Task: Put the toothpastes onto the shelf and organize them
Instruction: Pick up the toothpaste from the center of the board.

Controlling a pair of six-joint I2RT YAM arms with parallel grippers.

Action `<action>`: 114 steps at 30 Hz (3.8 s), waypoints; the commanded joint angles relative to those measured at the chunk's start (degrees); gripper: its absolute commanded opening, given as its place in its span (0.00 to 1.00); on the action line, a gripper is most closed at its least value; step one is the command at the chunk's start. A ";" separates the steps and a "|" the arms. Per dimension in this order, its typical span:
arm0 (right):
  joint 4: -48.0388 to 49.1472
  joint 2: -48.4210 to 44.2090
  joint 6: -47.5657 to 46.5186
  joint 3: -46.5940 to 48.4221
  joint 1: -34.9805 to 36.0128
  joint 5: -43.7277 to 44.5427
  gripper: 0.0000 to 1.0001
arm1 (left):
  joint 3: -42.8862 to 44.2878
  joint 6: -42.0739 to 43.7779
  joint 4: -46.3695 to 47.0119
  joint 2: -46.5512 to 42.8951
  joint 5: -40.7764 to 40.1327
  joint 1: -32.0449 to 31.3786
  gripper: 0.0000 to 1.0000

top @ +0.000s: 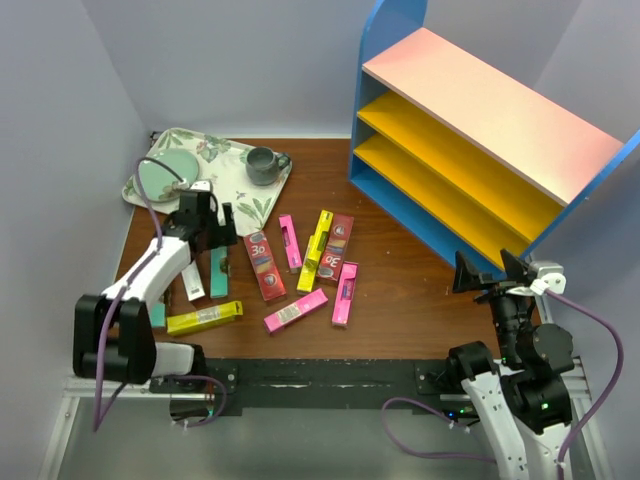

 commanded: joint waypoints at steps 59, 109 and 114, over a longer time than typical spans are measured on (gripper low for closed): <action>28.67 45.58 22.67 -2.61 37.26 -2.92 0.99 | -24.67 -60.47 61.70 -13.41 25.48 -13.77 0.06; 31.88 62.21 20.64 1.09 63.41 33.84 0.14 | -22.93 -50.42 46.27 -20.87 12.92 -20.02 0.98; 17.48 57.28 28.37 -1.11 63.41 42.00 0.09 | -13.10 -36.60 27.72 -24.65 3.78 -19.93 1.00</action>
